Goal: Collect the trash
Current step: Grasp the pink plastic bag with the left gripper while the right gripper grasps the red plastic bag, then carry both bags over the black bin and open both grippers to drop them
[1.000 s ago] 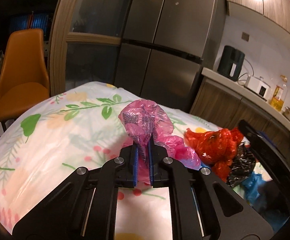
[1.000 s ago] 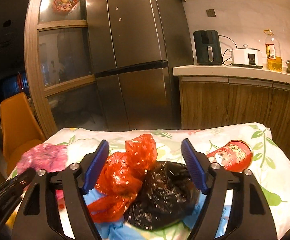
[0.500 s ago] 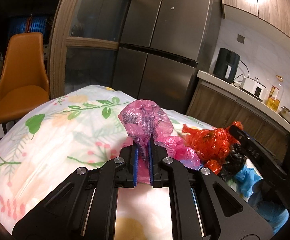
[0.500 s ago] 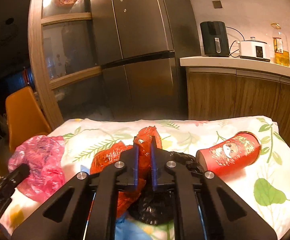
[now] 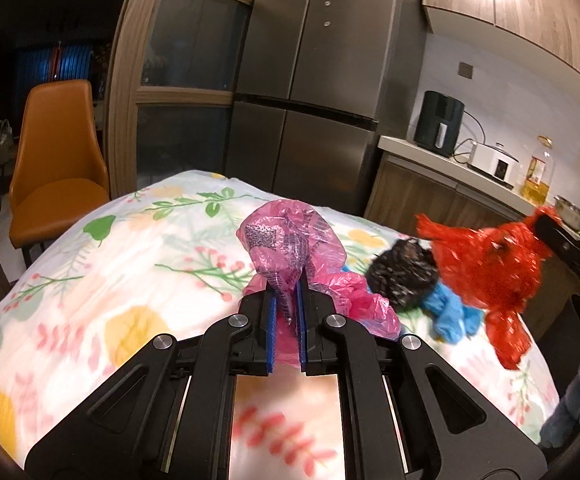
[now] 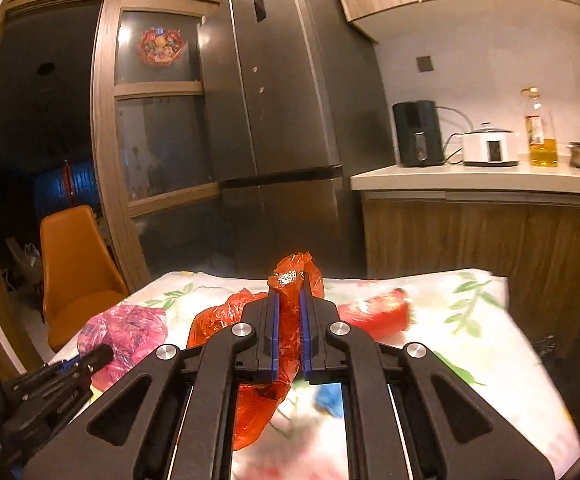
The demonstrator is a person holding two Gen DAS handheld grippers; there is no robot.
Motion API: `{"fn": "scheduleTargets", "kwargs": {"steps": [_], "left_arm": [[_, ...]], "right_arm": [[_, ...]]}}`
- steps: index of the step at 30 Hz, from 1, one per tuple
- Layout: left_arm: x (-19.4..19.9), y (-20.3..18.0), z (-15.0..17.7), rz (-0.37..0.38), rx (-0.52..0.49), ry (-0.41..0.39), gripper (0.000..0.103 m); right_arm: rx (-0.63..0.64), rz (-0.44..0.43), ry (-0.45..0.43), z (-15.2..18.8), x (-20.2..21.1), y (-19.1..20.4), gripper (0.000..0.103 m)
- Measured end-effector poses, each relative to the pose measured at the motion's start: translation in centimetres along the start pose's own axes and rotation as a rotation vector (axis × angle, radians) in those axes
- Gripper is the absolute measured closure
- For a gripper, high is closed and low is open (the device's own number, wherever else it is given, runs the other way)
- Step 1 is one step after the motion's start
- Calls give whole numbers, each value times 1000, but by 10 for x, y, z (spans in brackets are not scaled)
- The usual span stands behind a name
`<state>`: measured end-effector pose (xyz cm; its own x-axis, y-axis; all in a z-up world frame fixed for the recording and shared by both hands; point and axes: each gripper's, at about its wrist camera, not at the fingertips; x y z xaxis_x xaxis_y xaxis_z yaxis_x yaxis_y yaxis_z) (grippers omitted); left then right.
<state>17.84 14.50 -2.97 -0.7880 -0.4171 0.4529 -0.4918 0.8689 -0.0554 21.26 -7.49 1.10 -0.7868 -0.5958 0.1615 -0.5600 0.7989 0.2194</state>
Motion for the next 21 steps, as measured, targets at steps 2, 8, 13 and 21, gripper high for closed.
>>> {"fn": "scheduleTargets", "kwargs": {"steps": [2, 8, 13, 21], "left_arm": [[14, -6, 1, 8, -12, -15, 96], [52, -27, 6, 62, -31, -45, 96], [76, -56, 13, 123, -68, -64, 96], [100, -107, 25, 220, -137, -79, 96]], "right_arm": [[-13, 13, -7, -1, 18, -6, 94], [-12, 66, -40, 0, 70, -16, 94], [-21, 116, -63, 1, 102, -32, 94], [-39, 199, -111, -1, 143, -59, 94]]}}
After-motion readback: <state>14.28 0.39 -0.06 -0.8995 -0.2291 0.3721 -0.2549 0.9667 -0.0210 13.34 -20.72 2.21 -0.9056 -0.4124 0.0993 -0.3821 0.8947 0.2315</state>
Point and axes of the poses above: each gripper's, at about its wrist camera, not at the fingertips, and x roughly against the way its jaws point, y to its left, z to its underside, and after that the axes turned 14 degrees about -z, right-handed
